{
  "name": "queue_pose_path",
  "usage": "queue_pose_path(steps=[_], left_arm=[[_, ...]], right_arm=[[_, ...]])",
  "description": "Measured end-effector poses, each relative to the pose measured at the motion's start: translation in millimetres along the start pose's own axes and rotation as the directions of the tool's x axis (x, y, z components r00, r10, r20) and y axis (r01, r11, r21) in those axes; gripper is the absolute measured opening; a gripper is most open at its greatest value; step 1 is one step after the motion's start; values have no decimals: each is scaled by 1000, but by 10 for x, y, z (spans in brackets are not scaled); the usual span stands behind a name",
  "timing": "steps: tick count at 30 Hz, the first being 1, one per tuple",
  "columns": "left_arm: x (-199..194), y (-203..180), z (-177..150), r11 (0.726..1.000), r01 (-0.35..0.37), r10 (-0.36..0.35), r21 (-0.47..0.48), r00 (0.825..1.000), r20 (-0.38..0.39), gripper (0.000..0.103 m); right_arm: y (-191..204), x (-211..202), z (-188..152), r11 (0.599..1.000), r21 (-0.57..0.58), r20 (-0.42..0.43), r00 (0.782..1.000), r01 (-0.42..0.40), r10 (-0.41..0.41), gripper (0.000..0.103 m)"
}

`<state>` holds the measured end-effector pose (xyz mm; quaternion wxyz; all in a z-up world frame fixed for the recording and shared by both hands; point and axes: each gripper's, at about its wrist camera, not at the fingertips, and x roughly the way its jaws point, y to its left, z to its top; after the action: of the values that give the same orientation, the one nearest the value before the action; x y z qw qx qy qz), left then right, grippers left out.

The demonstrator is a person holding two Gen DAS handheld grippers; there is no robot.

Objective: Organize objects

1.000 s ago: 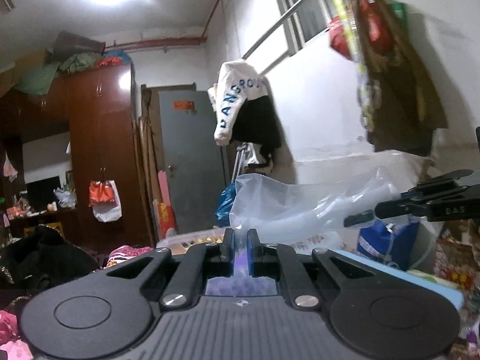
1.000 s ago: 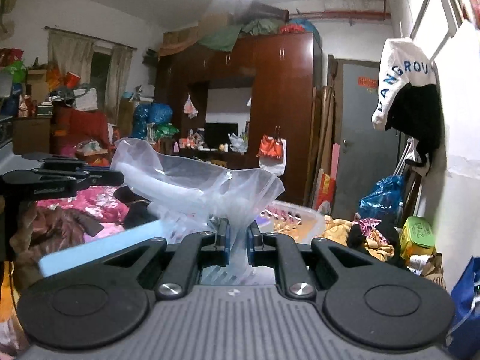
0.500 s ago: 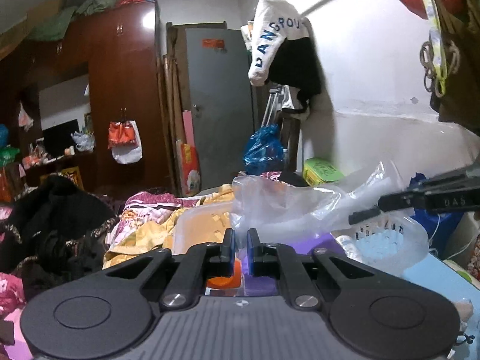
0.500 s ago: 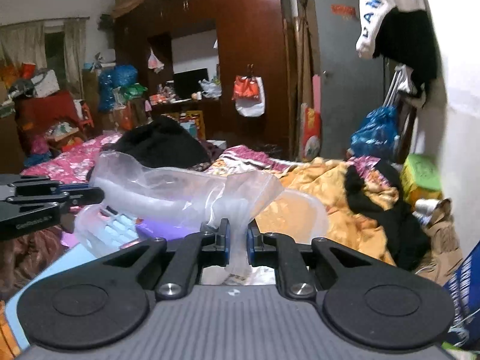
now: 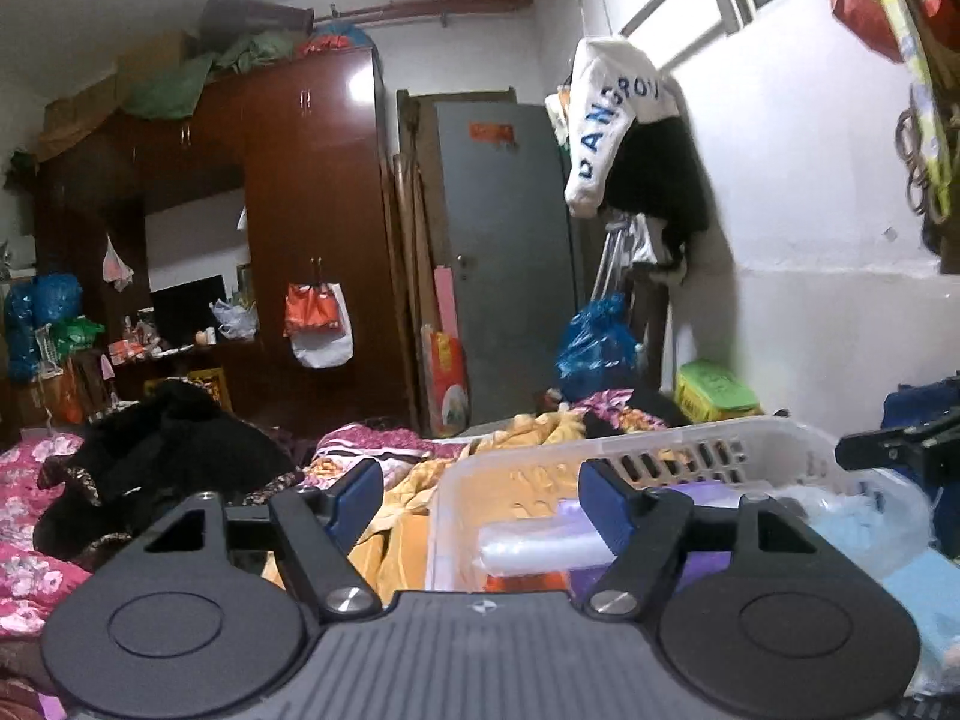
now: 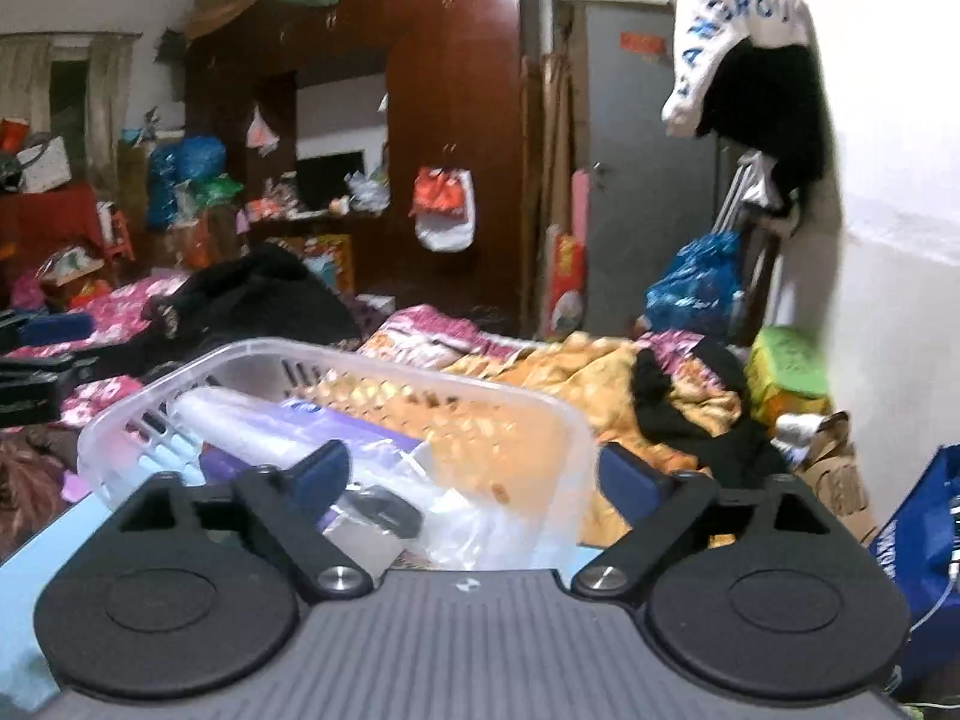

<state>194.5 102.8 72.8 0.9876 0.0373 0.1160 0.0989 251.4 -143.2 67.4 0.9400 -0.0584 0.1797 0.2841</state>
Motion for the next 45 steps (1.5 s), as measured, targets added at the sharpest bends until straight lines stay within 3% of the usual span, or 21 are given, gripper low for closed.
queue_pose_path(steps=[5,8,11,13,16,21,24,35,36,40,42,45], left_arm=[[-538,-105,-319,992,107,-104,-63,993,59,80],[-864,-286,-708,963,254,-249,-88,966,67,81],[-1069,-617,-1039,947,317,-315,-62,948,37,81],[-1111,-832,-1154,933,359,-359,-39,933,7,81],[-1112,-1098,-1250,913,408,-408,-13,912,-28,81],[-1013,-1345,-1428,888,459,-460,-39,882,-102,81],[-985,-1452,-1504,884,465,-466,-43,876,-127,81],[-714,-1584,-1559,862,477,-503,-171,847,-173,78],[-692,-1599,-1555,862,474,-502,-181,847,-174,76],[-656,-1622,-1559,871,451,-483,-195,858,-176,50],[-630,-1588,-1553,864,453,-492,-220,853,-174,48],[-618,-1526,-1550,857,454,-497,-243,853,-159,46]], right_arm=[[-68,-368,-110,999,-33,64,998,15,-13,103],[-161,-724,-474,998,-55,69,998,-1,5,103],[-203,-1036,-931,996,-79,67,997,51,-46,103],[-230,-1185,-1220,995,-77,59,996,64,-60,103],[-224,-1277,-1453,999,-51,47,999,6,-3,103],[-140,-1143,-1463,997,-74,27,999,-28,30,102],[-147,-1105,-1464,996,-56,37,996,-74,76,96],[-179,-980,-1496,994,-24,25,994,-107,108,49],[-180,-968,-1507,993,-22,23,993,-114,114,46],[-181,-926,-1551,989,-15,8,989,-149,149,34],[-189,-905,-1570,988,-6,-3,988,-157,157,21],[-165,-917,-1605,987,-9,-13,987,-162,162,16]])
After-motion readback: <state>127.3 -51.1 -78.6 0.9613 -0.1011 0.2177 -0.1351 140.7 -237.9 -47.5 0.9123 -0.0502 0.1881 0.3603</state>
